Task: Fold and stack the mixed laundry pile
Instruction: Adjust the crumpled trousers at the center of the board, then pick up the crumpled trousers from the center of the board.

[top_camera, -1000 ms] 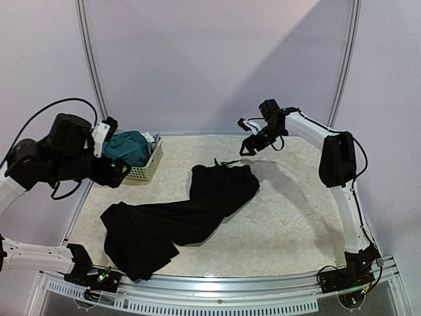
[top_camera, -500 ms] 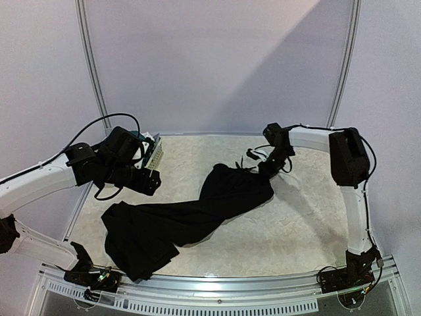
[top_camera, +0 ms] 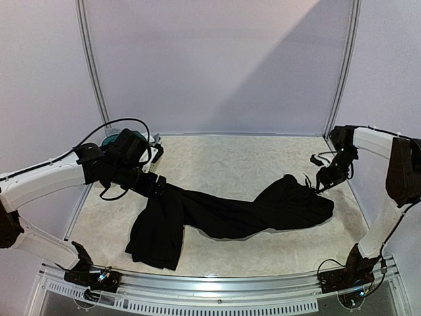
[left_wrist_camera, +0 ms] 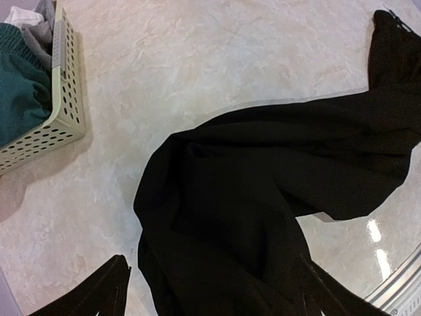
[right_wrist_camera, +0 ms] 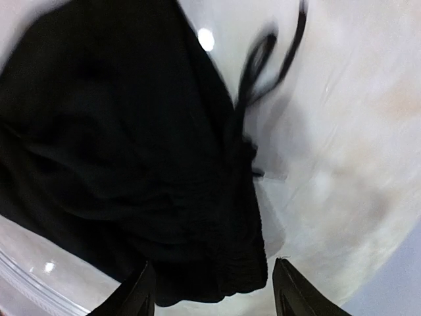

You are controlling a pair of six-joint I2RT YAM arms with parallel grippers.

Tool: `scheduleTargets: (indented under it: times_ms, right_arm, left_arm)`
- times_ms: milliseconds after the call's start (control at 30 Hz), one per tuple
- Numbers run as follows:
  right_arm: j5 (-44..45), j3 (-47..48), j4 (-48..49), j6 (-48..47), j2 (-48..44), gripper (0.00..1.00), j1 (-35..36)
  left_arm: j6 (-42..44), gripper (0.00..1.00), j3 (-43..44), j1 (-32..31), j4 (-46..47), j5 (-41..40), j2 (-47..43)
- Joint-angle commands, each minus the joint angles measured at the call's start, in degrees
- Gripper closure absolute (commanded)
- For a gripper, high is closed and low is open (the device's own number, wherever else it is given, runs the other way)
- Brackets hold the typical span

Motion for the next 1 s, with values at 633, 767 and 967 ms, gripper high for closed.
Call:
scheduleTargets:
  times_ms: [633,767,967]
  right_arm:
    - [-19.7,31.5,-1.8,-12.2,29.4,0.29,6.1]
    - [-18.0,33.6,-1.1,-10.3,32.0,0.34,7.0]
    - [-16.7,35.5,-1.8,-8.2,35.3,0.44,6.9]
  left_arm:
    - [-4.0,0.07,1.6,13.2,1.5,19.4,14.8]
    - [-3.2,0.17,1.4,13.1,1.2,18.2,17.1]
    - [-2.3,0.27,1.3,13.1,1.7,19.4,19.4]
